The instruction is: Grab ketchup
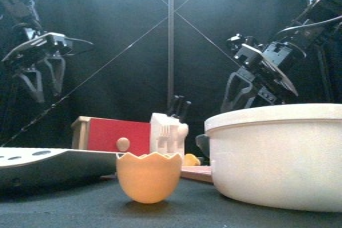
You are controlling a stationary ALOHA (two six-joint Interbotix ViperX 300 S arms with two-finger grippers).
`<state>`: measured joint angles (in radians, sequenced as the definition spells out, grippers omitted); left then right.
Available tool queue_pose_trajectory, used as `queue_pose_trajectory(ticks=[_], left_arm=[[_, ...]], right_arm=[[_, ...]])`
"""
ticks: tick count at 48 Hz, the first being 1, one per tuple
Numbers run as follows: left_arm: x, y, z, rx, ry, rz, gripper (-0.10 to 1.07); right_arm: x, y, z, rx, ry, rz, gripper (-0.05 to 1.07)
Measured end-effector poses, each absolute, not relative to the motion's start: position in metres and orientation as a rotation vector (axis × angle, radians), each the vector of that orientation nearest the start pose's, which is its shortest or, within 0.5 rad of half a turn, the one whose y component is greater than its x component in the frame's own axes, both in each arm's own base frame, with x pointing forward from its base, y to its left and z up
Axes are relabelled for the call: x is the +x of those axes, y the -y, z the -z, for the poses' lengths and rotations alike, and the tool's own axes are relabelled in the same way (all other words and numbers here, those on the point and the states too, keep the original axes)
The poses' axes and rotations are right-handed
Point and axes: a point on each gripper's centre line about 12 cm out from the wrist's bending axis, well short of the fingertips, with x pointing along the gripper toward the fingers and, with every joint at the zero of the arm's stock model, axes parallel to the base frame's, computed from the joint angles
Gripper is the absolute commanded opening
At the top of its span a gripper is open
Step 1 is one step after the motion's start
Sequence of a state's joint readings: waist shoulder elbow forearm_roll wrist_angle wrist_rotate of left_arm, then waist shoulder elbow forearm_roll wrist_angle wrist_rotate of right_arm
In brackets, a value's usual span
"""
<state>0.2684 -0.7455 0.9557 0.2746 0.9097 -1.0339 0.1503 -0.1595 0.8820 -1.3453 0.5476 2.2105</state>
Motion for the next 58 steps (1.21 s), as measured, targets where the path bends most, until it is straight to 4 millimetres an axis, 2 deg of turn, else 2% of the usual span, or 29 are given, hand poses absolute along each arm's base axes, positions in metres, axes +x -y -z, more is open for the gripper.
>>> queue_pose_trajectory(ticks=[11,26,42,58], left_arm=[[0.159,-0.05,-0.187,-0.923,-0.853,-1.018,0.87],[0.147,-0.035,-0.157,-0.926,-0.944,-1.115,0.88],[0.139,-0.036,-0.137,-0.925,-0.983,-1.159,0.88],[0.139,-0.052,-0.132,-0.971,-0.848,-1.222,0.88]], right_arm=[[0.308,0.014,-0.156,0.552,-0.584,0.685,0.87],[0.308,0.015,-0.156,0.552,-0.583,0.688,0.87],[0.309,0.014,-0.155,0.551,-0.587,0.687,0.87],[0.309,0.014,-0.155,0.55,-0.588,0.688,0.87]])
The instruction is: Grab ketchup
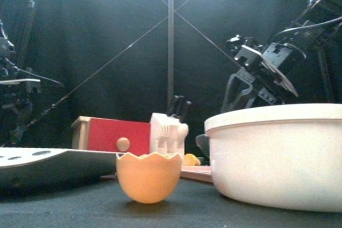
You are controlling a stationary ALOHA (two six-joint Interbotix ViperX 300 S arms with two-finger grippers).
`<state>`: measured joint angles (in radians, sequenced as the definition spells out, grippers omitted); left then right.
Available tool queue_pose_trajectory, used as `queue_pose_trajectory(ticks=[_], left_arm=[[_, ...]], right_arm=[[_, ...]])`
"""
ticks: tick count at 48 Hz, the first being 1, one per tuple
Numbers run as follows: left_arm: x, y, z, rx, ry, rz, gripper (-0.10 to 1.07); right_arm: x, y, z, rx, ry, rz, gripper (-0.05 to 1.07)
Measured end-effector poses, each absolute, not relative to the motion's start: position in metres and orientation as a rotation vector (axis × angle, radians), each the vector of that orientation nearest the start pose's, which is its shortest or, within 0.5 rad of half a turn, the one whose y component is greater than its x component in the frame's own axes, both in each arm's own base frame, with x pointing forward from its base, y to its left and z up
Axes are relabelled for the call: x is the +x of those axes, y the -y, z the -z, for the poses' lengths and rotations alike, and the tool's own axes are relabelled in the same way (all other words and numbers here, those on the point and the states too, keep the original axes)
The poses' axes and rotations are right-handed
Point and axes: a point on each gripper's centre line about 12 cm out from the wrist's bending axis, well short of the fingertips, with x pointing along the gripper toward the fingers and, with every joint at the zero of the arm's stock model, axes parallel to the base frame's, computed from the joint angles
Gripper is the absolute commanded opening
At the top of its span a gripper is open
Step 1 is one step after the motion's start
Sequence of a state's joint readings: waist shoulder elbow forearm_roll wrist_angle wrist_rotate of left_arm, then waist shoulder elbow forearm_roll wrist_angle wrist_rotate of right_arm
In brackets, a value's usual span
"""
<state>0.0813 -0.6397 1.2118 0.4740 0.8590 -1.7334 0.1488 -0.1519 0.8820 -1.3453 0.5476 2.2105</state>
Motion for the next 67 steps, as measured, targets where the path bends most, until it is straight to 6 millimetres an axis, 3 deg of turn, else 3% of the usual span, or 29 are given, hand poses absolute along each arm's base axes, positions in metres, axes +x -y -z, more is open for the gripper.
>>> queue_pose_trajectory(ticks=[12,36,42,54,67], left_arm=[[0.133,-0.055,-0.12,-0.998,-0.838,-1.269,0.87],[0.142,-0.066,-0.104,-1.033,-0.827,-1.27,0.86],[0.143,-0.066,-0.1,-1.023,-0.842,-1.27,0.79],[0.143,-0.067,-0.099,-1.008,-0.854,-1.268,0.54],[0.151,-0.062,-0.112,-1.01,-0.811,-1.202,0.52]], right_arm=[[0.309,0.015,-0.155,0.549,-0.588,0.69,0.87],[0.309,0.017,-0.156,0.551,-0.583,0.693,0.87],[0.309,0.017,-0.155,0.551,-0.584,0.693,0.87],[0.309,0.017,-0.155,0.552,-0.584,0.694,0.87],[0.309,0.017,-0.155,0.554,-0.584,0.696,0.87]])
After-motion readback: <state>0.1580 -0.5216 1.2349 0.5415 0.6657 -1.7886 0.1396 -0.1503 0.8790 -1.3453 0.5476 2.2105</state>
